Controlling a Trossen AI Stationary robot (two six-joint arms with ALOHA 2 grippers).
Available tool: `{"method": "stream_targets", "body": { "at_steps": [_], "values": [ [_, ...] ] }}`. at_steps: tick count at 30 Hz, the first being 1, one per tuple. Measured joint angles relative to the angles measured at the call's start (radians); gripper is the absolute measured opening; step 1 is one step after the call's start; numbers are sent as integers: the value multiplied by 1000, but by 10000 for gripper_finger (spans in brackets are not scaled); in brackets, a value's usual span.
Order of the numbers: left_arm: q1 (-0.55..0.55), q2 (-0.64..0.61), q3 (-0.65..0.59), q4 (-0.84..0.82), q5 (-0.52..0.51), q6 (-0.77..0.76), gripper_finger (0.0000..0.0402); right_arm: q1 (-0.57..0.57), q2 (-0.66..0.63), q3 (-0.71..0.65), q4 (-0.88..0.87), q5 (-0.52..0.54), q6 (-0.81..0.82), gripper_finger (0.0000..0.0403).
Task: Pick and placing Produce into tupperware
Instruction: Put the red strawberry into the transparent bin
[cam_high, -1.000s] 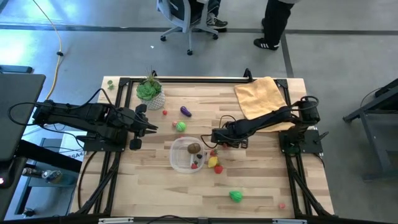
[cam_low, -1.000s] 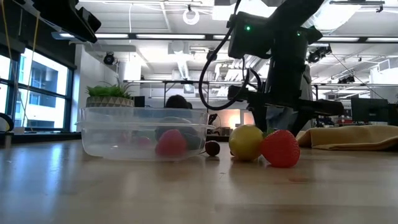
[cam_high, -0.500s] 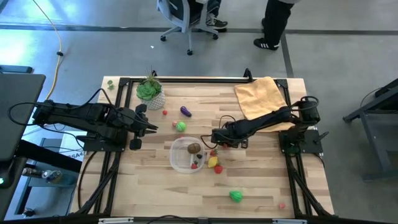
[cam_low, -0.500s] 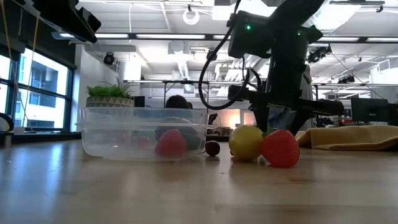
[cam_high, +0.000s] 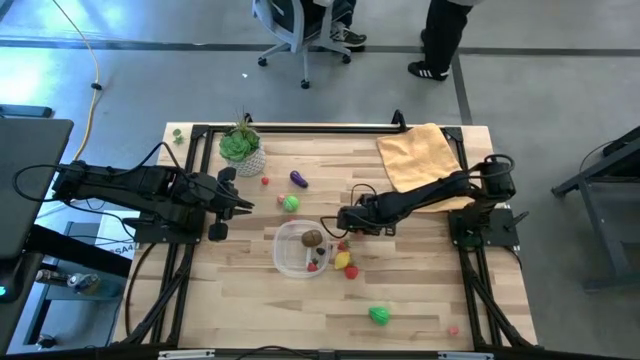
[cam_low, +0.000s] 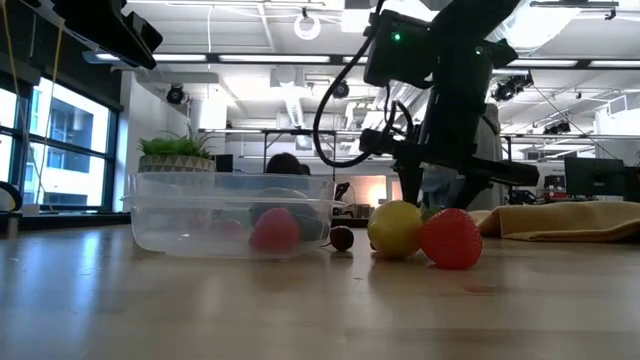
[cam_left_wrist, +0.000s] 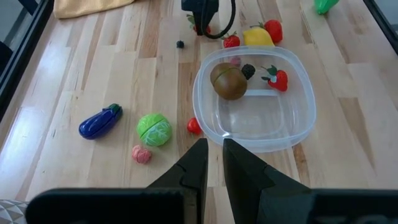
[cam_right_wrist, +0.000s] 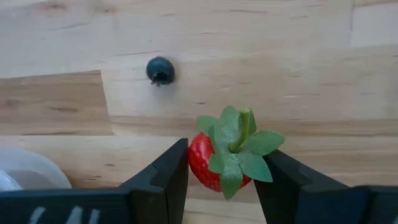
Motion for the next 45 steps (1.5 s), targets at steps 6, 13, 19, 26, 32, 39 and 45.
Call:
{"method": "stream_targets", "body": {
  "at_steps": [6, 13, 19, 26, 32, 39, 45],
  "values": [
    [0, 0, 0, 0, 0, 0, 40, 23, -57, 0, 3, 35, -38, 140],
    [0, 0, 0, 0, 0, 0, 40, 63, -183, 0, 111, 161, -295, 140],
    [0, 0, 0, 0, 0, 0, 40, 89, -248, 1, 442, 194, -734, 140],
    [0, 0, 0, 0, 0, 0, 40, 79, -228, 2, 654, 101, -1070, 140],
    [0, 0, 0, 0, 0, 0, 40, 72, -140, 5, 692, 32, -1164, 140],
    [0, 0, 0, 0, 0, 0, 40, 79, 3, 173, 511, 2, -1315, 140],
    [0, 0, 0, 0, 0, 0, 40, 90, 149, 405, 201, -31, -1441, 140]
  ]
}}
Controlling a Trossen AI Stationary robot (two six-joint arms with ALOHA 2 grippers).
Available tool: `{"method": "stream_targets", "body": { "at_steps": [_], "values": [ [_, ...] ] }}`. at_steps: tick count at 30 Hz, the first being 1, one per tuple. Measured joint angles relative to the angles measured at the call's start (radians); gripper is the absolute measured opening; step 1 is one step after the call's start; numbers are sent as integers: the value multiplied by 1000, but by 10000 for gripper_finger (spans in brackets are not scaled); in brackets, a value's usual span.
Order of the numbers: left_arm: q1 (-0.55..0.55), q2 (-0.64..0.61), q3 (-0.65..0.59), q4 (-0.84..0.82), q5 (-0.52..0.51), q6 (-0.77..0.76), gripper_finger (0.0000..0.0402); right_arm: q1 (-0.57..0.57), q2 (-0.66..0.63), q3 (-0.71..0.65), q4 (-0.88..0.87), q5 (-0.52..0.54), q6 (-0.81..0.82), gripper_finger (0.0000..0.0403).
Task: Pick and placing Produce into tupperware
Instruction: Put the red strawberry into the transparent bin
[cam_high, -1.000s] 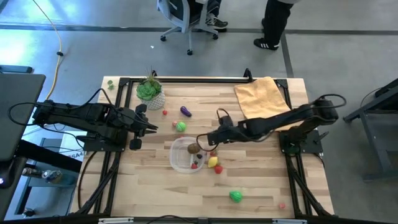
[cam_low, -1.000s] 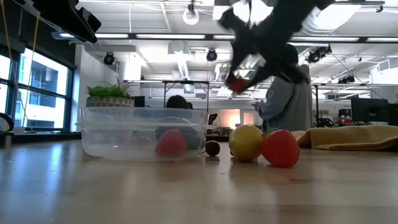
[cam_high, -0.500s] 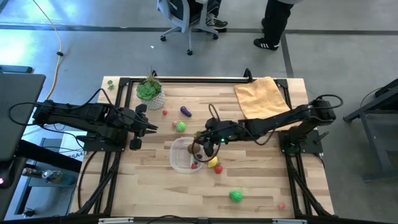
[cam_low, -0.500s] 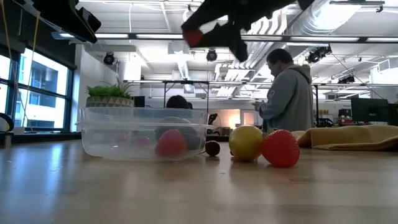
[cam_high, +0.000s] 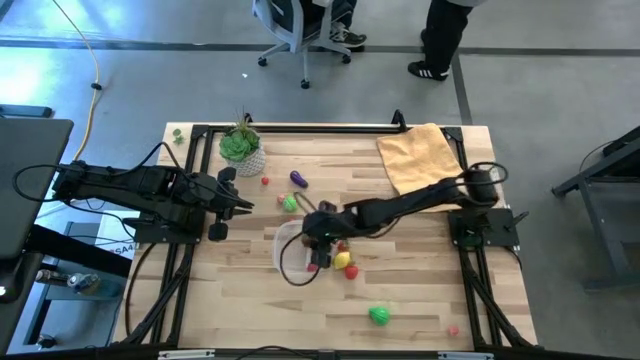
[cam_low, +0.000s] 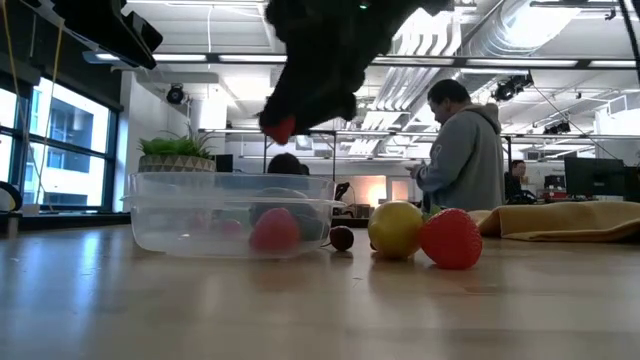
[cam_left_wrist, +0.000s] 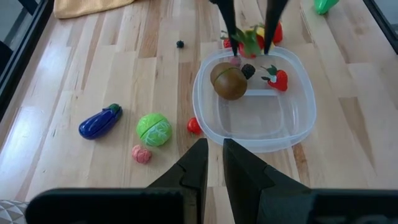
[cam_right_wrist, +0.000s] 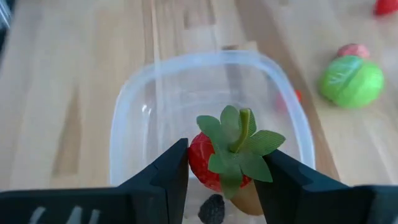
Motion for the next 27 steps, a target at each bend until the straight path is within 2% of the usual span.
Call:
{"method": "stream_targets", "body": {
  "at_steps": [5, 9, 14, 22, 27],
  "values": [
    [0, 0, 0, -1, 0, 0, 40, 29, 103, 156, -175, -16, -81, 140],
    [0, 0, 0, -1, 0, 0, 40, 44, 169, 224, -259, -32, -107, 140],
    [0, 0, 0, -1, 0, 0, 40, 43, 214, 242, -276, -65, -65, 140],
    [0, 0, 0, -1, 0, 0, 40, 43, 220, 242, -280, -59, -46, 141],
    [0, 0, 0, -1, 0, 0, 40, 43, 220, 242, -280, -57, -46, 155]
  ]
}}
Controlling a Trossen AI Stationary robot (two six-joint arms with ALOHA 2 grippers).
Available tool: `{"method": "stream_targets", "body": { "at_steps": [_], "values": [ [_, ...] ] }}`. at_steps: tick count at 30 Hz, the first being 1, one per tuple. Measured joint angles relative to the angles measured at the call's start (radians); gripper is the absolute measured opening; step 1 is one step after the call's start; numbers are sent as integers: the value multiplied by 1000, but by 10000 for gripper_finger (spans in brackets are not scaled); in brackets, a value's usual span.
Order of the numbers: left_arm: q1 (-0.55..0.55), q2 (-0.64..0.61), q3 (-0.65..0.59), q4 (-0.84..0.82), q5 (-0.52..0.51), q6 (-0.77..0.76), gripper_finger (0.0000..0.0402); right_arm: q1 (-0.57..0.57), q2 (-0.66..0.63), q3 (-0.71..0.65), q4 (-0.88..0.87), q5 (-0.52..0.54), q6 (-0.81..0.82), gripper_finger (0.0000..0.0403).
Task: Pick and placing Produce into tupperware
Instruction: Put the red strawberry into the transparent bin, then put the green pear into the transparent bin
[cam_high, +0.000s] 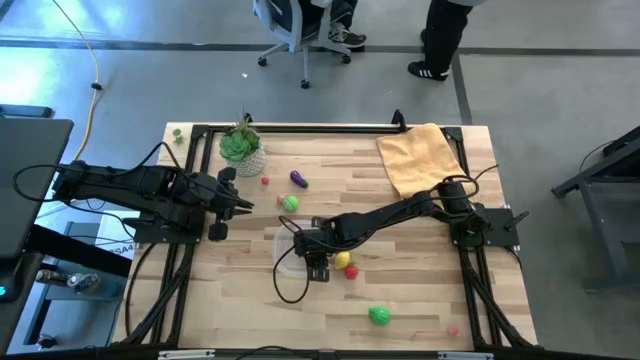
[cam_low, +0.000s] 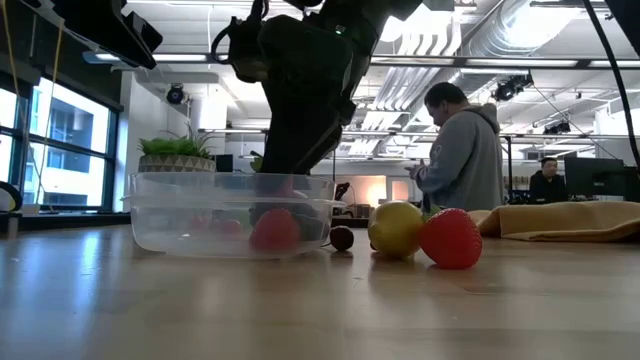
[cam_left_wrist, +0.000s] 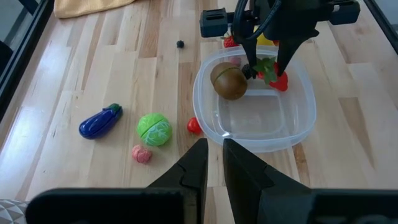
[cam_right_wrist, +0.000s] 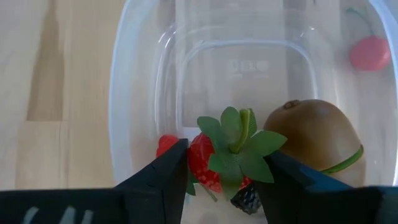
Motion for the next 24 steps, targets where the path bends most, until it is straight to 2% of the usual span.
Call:
{"method": "stream_targets", "body": {
  "at_steps": [11, 16, 21, 24],
  "values": [
    [0, 0, 0, 0, 0, 0, 40, 0, 0, 0, 2, 2, 0, 188],
    [0, 0, 0, 0, 0, 0, 40, 0, -27, 0, 13, 6, 73, 188],
    [0, 0, 0, 0, 0, 0, 40, 4, -113, 0, -1, 68, 159, 188],
    [0, 0, 0, 1, 0, 0, 40, 21, -174, 0, -43, 151, 222, 188]
  ]
}}
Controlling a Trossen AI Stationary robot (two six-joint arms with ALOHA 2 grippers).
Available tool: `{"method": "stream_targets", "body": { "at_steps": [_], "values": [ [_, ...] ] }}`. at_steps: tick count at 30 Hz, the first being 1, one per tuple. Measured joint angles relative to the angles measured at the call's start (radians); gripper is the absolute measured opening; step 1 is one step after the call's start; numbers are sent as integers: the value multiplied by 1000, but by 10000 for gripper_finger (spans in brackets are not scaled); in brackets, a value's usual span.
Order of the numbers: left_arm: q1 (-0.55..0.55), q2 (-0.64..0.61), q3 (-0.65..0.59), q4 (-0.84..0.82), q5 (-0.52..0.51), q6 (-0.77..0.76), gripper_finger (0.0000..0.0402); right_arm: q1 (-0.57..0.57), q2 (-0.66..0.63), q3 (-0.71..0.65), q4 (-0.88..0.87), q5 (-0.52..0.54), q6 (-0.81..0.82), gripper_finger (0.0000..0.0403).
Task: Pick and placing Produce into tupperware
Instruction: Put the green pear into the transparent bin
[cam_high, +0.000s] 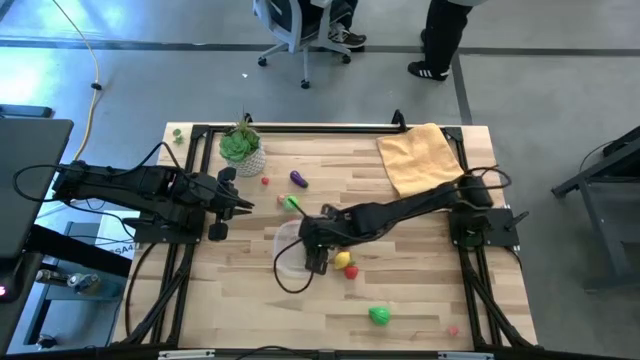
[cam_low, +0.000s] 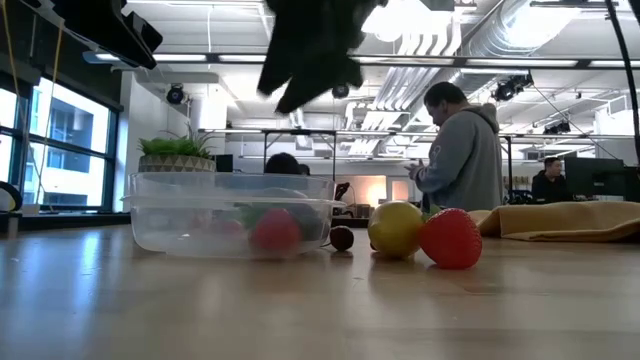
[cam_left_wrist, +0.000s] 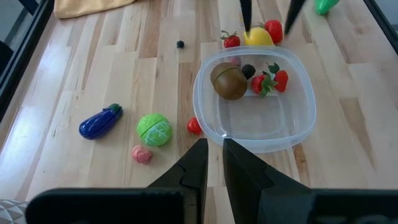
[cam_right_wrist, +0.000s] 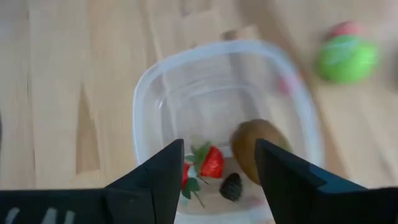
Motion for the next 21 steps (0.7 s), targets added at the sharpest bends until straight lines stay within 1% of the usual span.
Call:
{"method": "stream_targets", "body": {
  "at_steps": [6, 8, 10, 12, 15, 21],
  "values": [
    [0, 0, 0, -1, 0, 0, 40, 100, -95, 0, -125, 167, 162, 188],
    [0, 0, 0, -1, 0, 0, 40, 144, -111, 0, -186, 201, 239, 188],
    [0, 0, 0, 0, 0, 0, 40, 191, -118, 0, -238, 214, 313, 188],
    [0, 0, 0, 0, 0, 0, 40, 233, -118, 0, -284, 211, 386, 188],
    [0, 0, 0, 0, 0, 0, 40, 289, -118, 0, -338, 175, 503, 188],
    [0, 0, 0, 0, 0, 0, 40, 394, -118, 0, -457, 39, 780, 188]
  ]
}}
